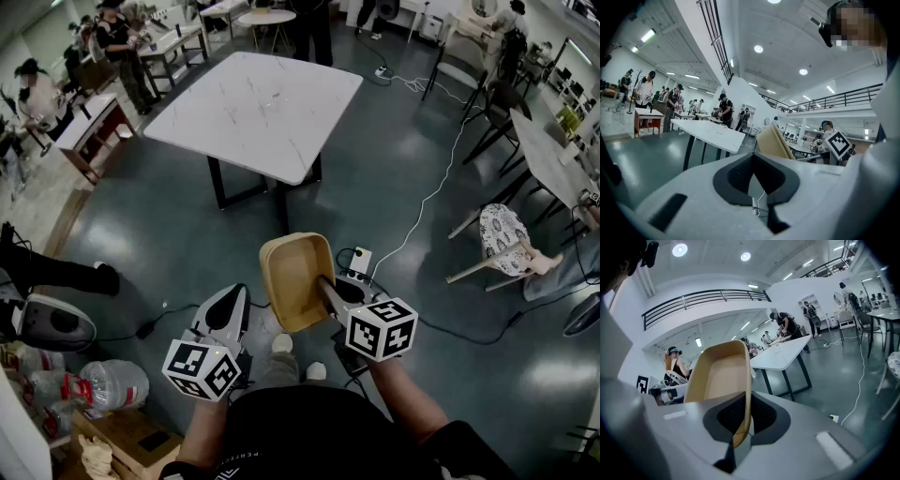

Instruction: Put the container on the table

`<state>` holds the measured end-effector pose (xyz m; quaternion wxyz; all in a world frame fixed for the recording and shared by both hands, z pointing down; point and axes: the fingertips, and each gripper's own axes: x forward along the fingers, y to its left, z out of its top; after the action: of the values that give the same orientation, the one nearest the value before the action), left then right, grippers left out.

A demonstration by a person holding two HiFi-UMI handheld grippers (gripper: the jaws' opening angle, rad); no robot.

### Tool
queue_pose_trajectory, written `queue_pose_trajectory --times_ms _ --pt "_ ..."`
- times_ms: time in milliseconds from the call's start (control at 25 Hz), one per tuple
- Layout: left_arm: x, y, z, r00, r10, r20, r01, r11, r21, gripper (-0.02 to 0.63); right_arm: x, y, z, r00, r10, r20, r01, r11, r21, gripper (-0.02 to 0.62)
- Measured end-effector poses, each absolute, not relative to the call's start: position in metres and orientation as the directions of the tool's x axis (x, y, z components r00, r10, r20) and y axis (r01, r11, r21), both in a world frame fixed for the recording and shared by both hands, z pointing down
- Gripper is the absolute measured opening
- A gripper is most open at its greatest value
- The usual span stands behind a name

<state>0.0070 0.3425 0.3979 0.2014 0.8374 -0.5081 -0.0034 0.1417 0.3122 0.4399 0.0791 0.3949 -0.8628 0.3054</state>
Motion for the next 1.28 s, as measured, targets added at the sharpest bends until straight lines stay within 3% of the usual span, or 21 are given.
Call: queue_pose_trajectory --times_ms 1280 --pt "-0.072 0.238 0.425 0.527 -0.818 0.228 -0.819 -0.418 0.393 -0.014 0.063 0.209 0.453 -0.642 -0.640 0.422 -0.759 0.453 -0.467 0.014"
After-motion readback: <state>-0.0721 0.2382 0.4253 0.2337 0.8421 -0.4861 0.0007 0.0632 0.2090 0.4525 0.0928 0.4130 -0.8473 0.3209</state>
